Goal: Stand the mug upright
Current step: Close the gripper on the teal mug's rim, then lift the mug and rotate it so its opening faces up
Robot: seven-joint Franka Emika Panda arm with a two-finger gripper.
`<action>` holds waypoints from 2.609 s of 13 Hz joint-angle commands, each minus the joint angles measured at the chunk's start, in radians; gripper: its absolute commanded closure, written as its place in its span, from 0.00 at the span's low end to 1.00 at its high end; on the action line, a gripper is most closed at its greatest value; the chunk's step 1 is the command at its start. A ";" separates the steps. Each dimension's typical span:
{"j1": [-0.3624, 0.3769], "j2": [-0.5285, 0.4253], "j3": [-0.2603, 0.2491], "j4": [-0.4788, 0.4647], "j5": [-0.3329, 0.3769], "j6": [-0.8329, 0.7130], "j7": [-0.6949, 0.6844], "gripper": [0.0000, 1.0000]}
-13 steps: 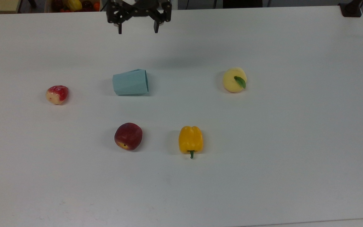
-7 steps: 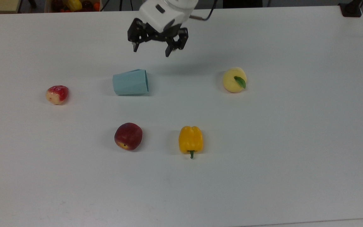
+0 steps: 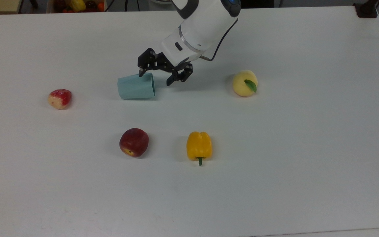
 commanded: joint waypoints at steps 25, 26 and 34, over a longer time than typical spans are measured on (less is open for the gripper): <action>-0.136 -0.164 -0.017 -0.049 0.334 0.009 -0.375 1.00; -0.144 -0.189 -0.029 -0.049 0.446 -0.046 -0.510 1.00; -0.142 0.007 -0.152 0.242 0.847 -0.136 -1.089 1.00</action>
